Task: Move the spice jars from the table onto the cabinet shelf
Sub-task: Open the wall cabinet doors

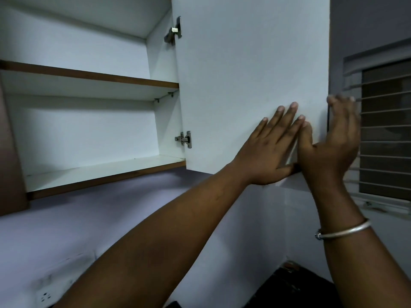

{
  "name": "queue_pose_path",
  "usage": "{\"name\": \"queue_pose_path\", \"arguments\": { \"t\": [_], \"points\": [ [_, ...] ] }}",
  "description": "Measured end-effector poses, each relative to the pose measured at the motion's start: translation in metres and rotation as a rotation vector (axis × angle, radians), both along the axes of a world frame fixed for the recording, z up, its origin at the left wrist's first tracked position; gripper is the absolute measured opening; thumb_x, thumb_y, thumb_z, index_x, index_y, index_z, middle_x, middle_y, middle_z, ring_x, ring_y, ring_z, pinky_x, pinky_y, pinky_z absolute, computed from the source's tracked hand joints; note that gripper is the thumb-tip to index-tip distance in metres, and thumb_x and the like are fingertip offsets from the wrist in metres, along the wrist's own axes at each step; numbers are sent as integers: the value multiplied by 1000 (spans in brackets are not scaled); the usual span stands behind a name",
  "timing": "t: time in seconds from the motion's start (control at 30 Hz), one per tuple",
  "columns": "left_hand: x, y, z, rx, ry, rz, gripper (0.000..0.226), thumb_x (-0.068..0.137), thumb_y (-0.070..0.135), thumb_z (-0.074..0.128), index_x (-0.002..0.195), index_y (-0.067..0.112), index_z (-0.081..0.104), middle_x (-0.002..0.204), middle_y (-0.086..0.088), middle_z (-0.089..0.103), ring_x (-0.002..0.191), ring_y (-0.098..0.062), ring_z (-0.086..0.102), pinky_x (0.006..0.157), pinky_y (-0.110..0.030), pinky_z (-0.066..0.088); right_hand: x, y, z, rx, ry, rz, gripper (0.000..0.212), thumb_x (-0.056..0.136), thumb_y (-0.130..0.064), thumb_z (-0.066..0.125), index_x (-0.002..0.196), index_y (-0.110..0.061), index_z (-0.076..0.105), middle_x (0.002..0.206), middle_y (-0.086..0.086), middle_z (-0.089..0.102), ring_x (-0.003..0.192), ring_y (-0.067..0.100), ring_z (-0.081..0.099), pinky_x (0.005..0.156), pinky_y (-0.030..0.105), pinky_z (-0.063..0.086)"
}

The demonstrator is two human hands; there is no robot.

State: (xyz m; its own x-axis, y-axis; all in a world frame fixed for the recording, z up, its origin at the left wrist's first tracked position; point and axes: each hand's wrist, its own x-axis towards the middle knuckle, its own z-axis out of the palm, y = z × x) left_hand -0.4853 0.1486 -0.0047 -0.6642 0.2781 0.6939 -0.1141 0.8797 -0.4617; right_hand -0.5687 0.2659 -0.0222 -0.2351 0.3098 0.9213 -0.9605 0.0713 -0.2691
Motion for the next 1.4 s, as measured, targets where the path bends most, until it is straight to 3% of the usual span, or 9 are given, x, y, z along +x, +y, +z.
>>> {"name": "queue_pose_path", "arguments": {
  "t": [0.17,0.4,0.63,0.73,0.83,0.93,1.1,1.23,1.4],
  "points": [
    [74,-40,6,-189,23,85,84,94,52,56,162,11,30,172,-15,24,162,-35,12,130,-54,11,61,-54,2,-98,300,207,24,89,4,65,111,4,72,122,18,71,118,34,67,98,46,54],
    [244,-138,22,-207,-190,829,45,94,47,57,113,12,77,126,-16,72,140,-40,51,125,-65,19,173,-151,13,196,-34,1026,16,92,-14,68,107,-12,71,99,-7,74,92,4,71,79,27,60],
    [402,-177,39,-296,-429,1646,63,104,65,32,137,24,66,153,-11,55,161,-35,9,123,-68,-12,301,-225,54,727,-590,1992,44,97,-54,60,118,-17,70,131,10,69,124,27,65,105,43,53],
    [429,-157,49,-530,-125,1913,78,101,75,25,155,21,40,158,-22,47,160,-4,-13,122,-54,-27,352,-242,74,870,-549,2009,66,96,-65,54,141,-16,59,149,9,55,143,29,48,120,48,36],
    [427,-161,42,-221,-395,1684,65,106,64,24,145,26,59,152,-3,58,162,-31,9,123,-67,-9,395,-253,88,921,-501,1950,71,95,-68,51,144,-17,56,155,9,50,145,27,44,119,46,34],
    [417,-139,43,-206,-350,1606,54,108,48,29,148,25,57,156,-1,54,161,-36,7,122,-67,-14,415,-262,91,846,-423,1839,41,101,-58,52,110,-21,67,117,4,71,109,21,66,78,29,49],
    [445,-93,34,-241,-110,1171,44,95,31,55,135,18,69,135,-7,71,152,-37,37,126,-68,-1,432,-237,79,641,-245,1976,38,106,-39,55,76,-18,62,63,-8,62,62,5,60,63,23,49],
    [479,-43,25,-434,45,825,25,82,25,66,91,9,84,84,-11,79,117,-40,69,118,-74,25,442,-189,62,619,-52,2210,32,103,-42,57,89,-20,75,83,1,72,80,11,69,73,25,56],
    [532,20,16,-404,150,650,39,92,21,47,77,3,78,87,-17,73,115,-39,65,121,-73,18,483,-126,38,652,91,2529,57,100,-58,52,133,-14,68,114,13,72,109,21,69,90,32,56]
  ]
}}
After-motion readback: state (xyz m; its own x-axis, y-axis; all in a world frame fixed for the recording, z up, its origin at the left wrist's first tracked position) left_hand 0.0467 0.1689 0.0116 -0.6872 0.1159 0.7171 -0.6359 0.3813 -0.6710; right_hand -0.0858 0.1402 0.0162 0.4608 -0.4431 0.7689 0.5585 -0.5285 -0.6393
